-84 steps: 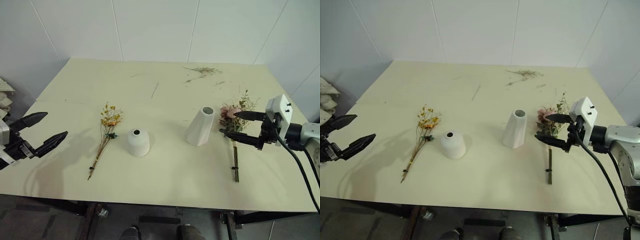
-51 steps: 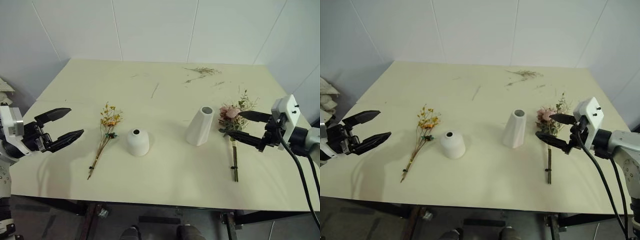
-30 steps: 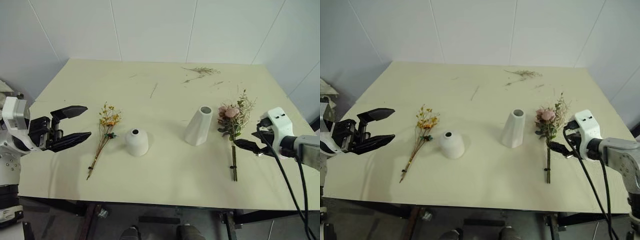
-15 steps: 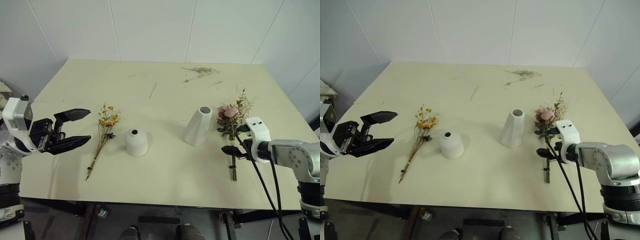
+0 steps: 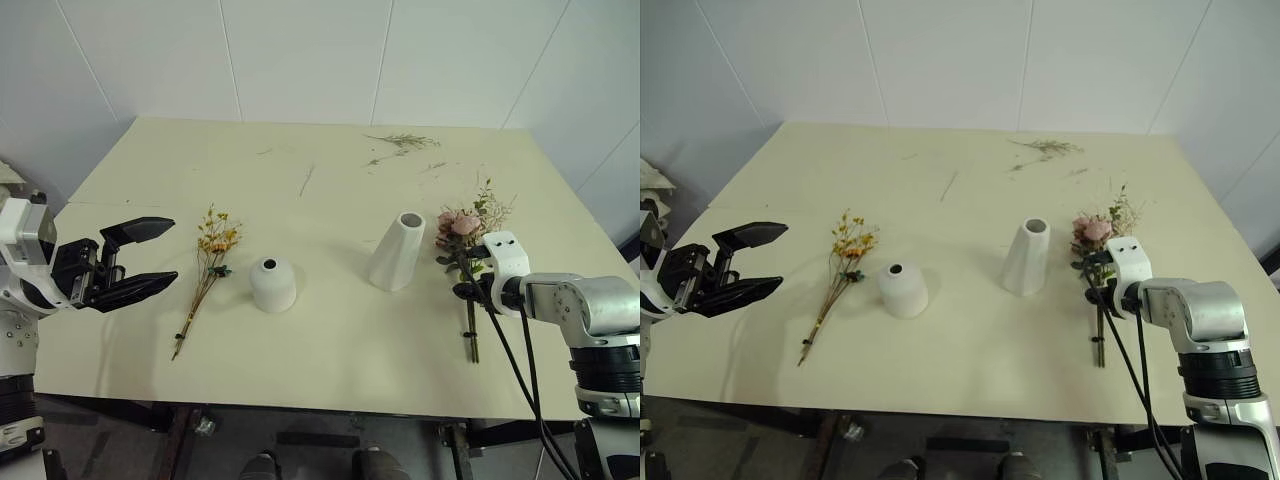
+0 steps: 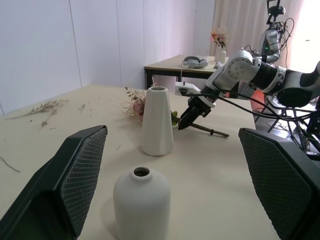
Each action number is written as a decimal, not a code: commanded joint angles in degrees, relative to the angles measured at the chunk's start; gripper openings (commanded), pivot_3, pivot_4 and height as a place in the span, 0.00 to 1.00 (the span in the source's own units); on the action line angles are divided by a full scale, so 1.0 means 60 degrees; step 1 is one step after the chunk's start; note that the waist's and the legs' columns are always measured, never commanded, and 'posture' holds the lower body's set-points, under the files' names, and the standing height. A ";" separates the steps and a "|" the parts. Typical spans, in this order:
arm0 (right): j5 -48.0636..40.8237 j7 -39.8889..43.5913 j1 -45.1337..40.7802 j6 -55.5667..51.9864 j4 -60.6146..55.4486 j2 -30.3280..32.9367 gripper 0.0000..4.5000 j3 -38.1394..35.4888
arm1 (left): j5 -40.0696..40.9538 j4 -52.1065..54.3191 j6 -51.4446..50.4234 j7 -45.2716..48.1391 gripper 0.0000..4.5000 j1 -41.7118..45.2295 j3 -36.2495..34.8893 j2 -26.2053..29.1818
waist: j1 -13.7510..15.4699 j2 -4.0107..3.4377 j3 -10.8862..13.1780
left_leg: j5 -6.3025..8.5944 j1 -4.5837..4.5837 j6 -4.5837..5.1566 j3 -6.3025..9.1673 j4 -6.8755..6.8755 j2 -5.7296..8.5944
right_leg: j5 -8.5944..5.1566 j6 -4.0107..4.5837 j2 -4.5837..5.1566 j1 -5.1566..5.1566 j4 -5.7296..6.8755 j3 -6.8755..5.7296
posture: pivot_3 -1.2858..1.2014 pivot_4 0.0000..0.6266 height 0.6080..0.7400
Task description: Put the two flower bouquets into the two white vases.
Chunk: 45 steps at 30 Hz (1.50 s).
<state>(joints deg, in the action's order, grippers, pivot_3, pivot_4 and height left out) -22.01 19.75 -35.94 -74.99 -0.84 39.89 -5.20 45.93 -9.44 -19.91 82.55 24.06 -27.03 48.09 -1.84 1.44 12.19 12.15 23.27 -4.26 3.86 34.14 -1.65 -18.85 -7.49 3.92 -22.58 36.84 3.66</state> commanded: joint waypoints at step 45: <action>0.1385 -0.0358 -0.1810 1.1871 -0.0325 -0.3927 0.03 -0.0174 | 0.0342 0.0379 -0.0933 -0.0799 1.00 0.1951 0.0502 0.0401 | -0.0246 -0.0005 0.0003 | -0.0006 0.0001 -0.0011 0.0018 -0.0024 -0.0025 | -0.0003 0.0008 -0.0036 -0.0017 0.0031 0.0008 | 0.52 0.24 1.00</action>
<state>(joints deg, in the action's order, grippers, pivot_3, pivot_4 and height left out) -13.30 17.34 -46.37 -4.04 0.20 15.69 -5.27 46.87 -9.11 -24.36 79.15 34.96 -22.46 49.18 -3.32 1.41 12.21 12.11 23.27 -4.33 3.97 33.98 -1.80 -18.87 -7.44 3.70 -22.70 37.03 3.72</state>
